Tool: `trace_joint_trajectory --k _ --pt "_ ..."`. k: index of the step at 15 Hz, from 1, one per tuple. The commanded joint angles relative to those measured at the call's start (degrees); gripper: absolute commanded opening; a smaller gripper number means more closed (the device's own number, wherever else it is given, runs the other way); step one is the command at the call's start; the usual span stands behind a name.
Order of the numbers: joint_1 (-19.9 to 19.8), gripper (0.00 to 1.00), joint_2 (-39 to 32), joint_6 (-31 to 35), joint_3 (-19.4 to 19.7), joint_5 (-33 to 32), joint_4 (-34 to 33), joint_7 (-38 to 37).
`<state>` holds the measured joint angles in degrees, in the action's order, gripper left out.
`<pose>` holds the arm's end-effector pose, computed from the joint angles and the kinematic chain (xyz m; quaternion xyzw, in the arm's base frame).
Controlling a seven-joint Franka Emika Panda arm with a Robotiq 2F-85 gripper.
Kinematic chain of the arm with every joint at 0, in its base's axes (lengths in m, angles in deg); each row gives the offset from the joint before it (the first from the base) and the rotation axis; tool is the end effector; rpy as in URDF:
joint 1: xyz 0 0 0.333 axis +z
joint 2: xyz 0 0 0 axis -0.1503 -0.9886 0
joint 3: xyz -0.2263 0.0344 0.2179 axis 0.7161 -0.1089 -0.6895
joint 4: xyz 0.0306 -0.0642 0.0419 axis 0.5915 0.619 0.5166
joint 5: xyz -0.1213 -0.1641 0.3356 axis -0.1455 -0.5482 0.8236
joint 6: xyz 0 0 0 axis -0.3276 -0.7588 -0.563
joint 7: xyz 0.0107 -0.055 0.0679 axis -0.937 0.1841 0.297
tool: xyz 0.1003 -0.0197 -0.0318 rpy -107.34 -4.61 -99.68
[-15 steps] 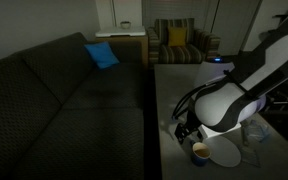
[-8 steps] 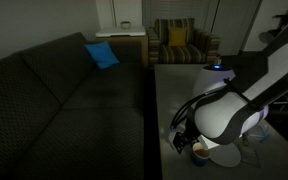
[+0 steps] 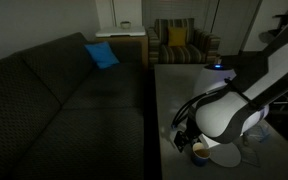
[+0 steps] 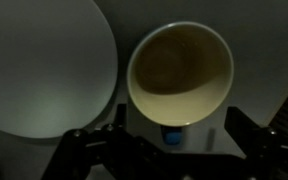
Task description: Place the blue mug on the white plate
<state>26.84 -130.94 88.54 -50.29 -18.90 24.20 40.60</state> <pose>0.5703 0.2372 -0.1581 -0.9941 -0.1009 -0.0030 0.0392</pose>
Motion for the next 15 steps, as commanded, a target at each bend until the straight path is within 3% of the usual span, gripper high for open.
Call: trace_joint_trajectory --k 1,9,12,15 --pt "0.7 1.00 0.0 0.6 1.2 0.6 0.0 -0.2" --pt "1.5 0.98 0.5 1.0 2.1 -0.2 0.2 -1.1" --pt "1.7 0.76 0.5 1.2 2.1 -0.2 0.3 -1.1" --pt "2.0 0.65 0.5 1.1 2.1 -0.2 0.2 -1.2"
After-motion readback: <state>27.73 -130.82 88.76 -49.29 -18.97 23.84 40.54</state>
